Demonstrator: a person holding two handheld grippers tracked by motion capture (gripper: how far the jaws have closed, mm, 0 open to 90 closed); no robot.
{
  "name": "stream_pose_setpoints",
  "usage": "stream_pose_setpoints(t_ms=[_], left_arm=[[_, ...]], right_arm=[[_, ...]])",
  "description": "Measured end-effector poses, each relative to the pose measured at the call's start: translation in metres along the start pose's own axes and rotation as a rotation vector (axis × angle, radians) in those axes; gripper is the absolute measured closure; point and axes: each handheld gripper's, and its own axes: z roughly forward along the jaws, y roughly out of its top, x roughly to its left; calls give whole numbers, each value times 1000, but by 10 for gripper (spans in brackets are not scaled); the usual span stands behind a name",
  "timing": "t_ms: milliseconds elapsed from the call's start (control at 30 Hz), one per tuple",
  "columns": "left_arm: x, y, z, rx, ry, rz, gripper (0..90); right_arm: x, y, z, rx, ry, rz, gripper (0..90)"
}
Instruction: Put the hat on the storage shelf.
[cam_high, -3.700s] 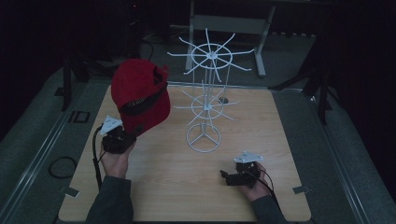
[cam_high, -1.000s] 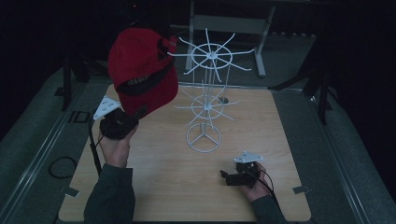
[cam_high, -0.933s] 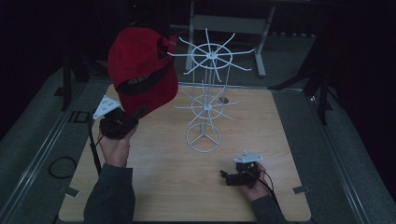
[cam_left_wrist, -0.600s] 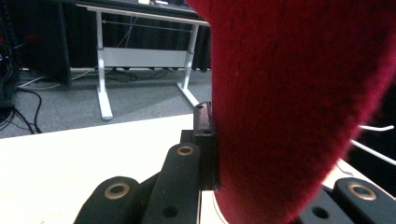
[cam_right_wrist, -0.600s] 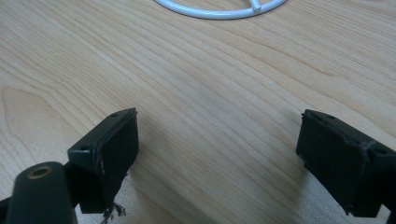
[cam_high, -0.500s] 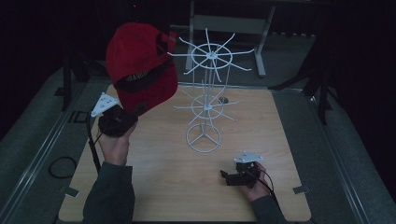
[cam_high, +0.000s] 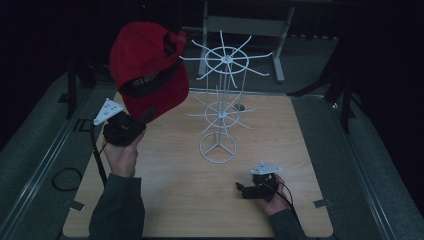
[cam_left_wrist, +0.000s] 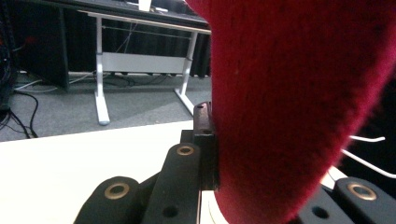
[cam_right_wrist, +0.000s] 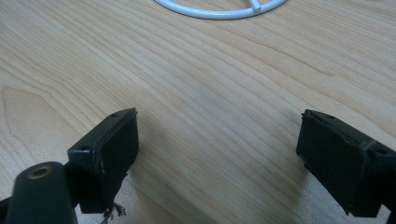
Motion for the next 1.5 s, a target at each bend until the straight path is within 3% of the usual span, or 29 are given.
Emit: stream_pose_setpoints(t_ms=[667, 1500], left_arm=[[-2, 5, -4, -28, -16, -9, 855], [-12, 5, -14, -49, -38, 18, 854]], right_arm=[[0, 0, 0, 0, 0, -1, 128], [0, 0, 0, 0, 0, 0, 128]])
